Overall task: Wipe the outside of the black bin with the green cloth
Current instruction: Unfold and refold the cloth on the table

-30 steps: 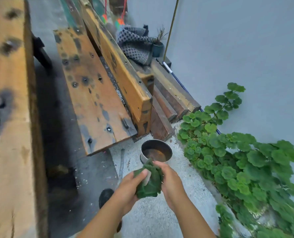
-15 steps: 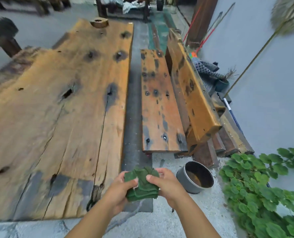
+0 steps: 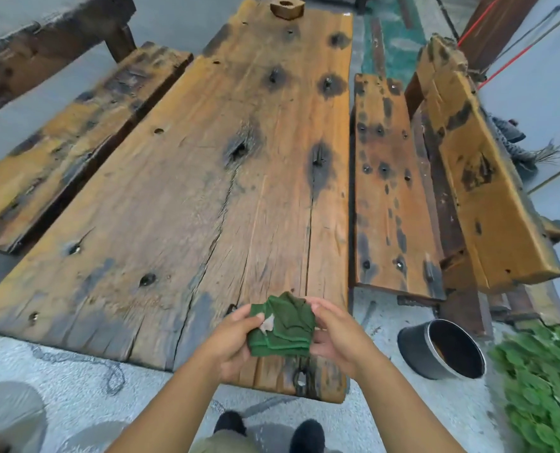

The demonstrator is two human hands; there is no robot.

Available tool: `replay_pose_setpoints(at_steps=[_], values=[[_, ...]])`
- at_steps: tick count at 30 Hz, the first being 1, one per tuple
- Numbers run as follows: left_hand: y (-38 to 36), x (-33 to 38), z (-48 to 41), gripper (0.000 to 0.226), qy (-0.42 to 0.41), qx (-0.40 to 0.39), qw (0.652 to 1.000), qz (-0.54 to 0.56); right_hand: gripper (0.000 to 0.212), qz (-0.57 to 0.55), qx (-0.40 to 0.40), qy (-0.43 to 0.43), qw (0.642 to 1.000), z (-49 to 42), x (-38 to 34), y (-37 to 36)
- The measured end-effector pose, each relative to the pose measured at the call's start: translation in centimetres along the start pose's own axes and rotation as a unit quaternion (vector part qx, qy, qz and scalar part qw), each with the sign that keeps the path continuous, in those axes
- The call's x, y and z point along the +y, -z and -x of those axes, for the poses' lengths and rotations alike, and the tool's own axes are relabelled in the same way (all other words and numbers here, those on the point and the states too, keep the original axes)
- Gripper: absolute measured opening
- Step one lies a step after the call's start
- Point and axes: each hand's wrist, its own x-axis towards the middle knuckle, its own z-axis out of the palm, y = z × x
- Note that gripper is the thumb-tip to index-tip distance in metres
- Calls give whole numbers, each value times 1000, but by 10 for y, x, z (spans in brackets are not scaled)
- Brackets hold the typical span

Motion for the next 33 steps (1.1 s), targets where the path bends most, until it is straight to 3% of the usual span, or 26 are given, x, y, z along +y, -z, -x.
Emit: replay_pose_setpoints(at_steps=[5, 10, 15, 19, 23, 26, 30, 33], values=[[10, 11, -12, 27, -16, 29, 999, -34, 39, 17, -61, -7, 998, -30, 2, 1], [8, 0, -31, 32, -41, 122, 984, -121, 47, 33, -105, -31, 993, -65, 24, 19], [6, -24, -66, 37, -46, 136, 965, -221, 37, 9, -6, -39, 999, -82, 56, 36], [10, -40, -102, 44, -41, 146, 946, -288, 41, 37, 78, -61, 994, -103, 78, 41], [23, -46, -122, 47, -43, 162, 896, -411, 34, 128, 143, -86, 978, -119, 95, 31], [39, -49, -128, 44, -38, 183, 857, -480, 21, 134, 182, -123, 966, -126, 95, 19], [49, -50, -126, 13, 43, 206, 897, -388, 24, 95, 178, -165, 965, -126, 85, 10], [51, -44, -129, 17, 84, 213, 902, -367, 25, 80, 167, -215, 959, -128, 79, 7]])
